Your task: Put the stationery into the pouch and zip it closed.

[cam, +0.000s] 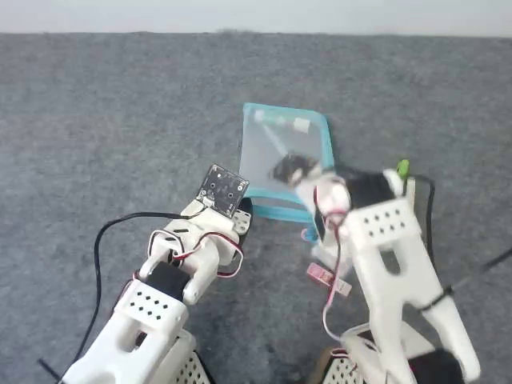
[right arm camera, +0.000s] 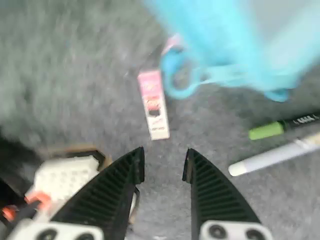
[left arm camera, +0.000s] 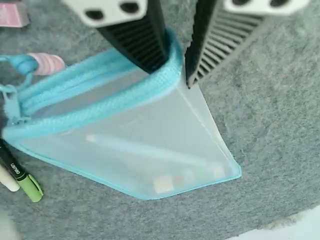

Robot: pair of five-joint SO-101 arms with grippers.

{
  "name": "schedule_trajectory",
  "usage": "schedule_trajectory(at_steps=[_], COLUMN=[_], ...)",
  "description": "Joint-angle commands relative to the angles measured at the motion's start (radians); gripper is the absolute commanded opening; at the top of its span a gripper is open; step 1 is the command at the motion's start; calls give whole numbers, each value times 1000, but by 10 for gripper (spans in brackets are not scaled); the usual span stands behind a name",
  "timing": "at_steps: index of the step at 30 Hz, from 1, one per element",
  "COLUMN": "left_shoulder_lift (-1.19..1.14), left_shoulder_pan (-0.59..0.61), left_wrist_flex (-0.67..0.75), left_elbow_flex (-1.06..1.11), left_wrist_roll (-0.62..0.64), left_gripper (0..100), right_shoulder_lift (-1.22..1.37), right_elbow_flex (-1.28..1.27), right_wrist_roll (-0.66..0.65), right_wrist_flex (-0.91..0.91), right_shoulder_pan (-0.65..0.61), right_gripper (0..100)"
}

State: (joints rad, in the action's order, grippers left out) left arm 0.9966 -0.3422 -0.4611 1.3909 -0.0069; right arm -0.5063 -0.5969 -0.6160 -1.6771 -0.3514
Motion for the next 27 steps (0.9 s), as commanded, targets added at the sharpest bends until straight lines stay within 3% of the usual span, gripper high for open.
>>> schedule_trajectory(at_steps=[1, 14, 23, 27], left_shoulder_lift=[2, 2, 2, 2], left_shoulder_pan=[-2, -2, -2, -2], left_wrist_flex=[26, 23, 23, 21], left_elbow_flex=[-15, -13, -13, -13], left_wrist_roll=[-2, -2, -2, -2], left_gripper=[13, 13, 13, 13], right_shoulder_lift=[-102, 10, 176, 191], right_elbow_flex=[-141, -402, -410, -391], right_wrist_roll=[-71, -69, -37, 35], right_wrist_flex=[67, 432, 550, 562], right_shoulder_pan=[1, -13, -8, -7], right_gripper=[137, 138, 131, 8])
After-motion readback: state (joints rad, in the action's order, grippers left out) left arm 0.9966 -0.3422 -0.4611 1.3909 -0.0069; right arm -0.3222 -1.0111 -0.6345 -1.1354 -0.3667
